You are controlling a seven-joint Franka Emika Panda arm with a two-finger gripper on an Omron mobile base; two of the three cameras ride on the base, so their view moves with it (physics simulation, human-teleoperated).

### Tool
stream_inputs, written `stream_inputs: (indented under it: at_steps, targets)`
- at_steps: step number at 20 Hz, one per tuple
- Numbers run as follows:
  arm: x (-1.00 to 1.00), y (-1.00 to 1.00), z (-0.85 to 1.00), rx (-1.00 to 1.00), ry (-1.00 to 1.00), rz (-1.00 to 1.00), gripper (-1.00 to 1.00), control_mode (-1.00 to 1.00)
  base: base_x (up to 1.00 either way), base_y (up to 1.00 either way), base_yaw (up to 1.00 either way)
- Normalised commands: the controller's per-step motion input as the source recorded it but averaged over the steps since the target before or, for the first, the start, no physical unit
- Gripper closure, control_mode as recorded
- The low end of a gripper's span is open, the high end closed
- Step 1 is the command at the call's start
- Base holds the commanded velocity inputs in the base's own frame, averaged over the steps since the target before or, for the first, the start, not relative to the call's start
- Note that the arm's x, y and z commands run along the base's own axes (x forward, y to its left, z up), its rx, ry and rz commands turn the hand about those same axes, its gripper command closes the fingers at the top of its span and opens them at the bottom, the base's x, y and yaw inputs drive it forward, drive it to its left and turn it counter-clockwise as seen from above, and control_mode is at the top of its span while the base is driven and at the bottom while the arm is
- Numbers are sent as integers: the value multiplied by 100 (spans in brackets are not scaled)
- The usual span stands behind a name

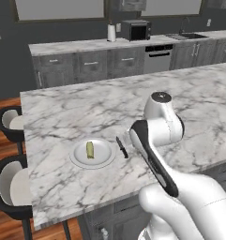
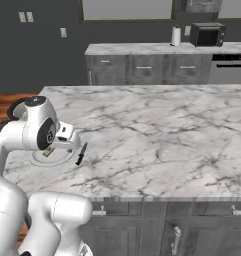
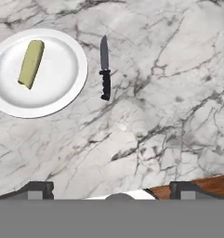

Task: Retrieve the butter from the fridge and place it on a plate on the dining table. Then retrieve the butter knife by the fridge and place it near the plate.

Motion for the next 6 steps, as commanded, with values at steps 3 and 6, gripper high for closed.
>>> stream_inputs:
  at_steps: [3,6]
  targets:
    - [-92,0,0,-2,-42,5,-100,-100,0,0,0]
    - [-9,-5,33,0,5,0,-100,-100,0,0,0]
